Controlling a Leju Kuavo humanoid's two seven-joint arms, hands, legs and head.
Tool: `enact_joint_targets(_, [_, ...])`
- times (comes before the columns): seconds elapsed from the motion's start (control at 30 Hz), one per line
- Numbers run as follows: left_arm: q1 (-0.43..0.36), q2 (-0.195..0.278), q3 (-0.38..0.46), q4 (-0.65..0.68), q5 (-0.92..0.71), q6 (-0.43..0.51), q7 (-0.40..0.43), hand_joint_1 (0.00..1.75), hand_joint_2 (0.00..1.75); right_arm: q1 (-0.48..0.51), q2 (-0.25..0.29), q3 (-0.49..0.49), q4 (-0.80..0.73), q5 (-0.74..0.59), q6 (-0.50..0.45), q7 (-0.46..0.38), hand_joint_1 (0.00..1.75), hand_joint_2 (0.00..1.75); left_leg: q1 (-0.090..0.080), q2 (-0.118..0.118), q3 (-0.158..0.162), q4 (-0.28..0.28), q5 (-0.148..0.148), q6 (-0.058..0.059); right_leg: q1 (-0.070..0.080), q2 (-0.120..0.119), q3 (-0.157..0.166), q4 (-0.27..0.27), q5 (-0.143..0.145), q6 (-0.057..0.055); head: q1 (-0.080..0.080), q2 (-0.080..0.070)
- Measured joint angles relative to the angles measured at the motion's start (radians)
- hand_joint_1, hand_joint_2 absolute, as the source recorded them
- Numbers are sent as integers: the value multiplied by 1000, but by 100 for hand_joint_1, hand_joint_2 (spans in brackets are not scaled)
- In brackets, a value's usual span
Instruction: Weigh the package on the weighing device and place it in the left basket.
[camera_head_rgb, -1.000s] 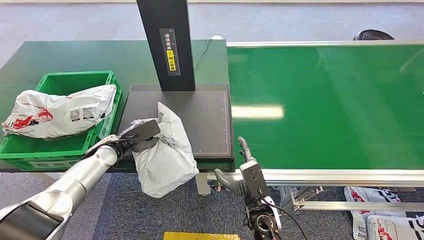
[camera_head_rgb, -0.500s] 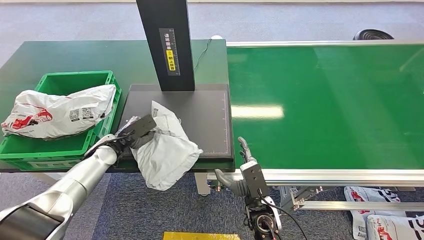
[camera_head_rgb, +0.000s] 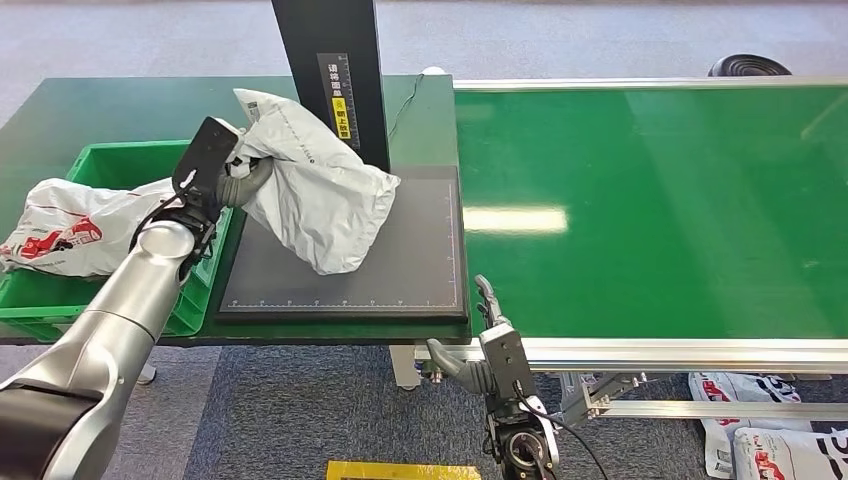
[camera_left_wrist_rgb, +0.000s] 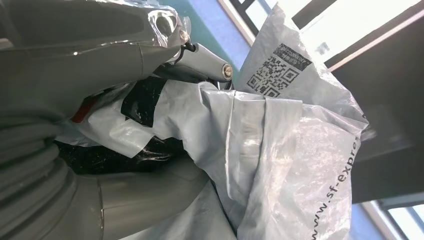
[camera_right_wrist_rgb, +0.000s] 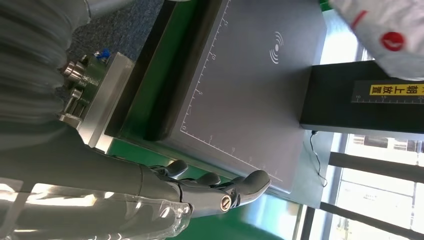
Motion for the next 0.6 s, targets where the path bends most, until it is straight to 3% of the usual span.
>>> enact_joint_targets(0.37, [-42, 14, 26, -64, -15, -37, 56, 175, 175, 13, 10, -17, -1, 3, -3, 0, 0, 175, 0, 0, -2, 0, 0, 0, 0, 0, -2, 0, 0, 0, 0, 0])
enact_joint_targets(0.6, [-43, 62, 27, -108, -9, -69, 83, 175, 175, 29, 12, -22, -9, 6, -11, 0, 0, 175, 0, 1, -2, 0, 0, 0, 0, 0, -3, 0, 0, 0, 0, 0])
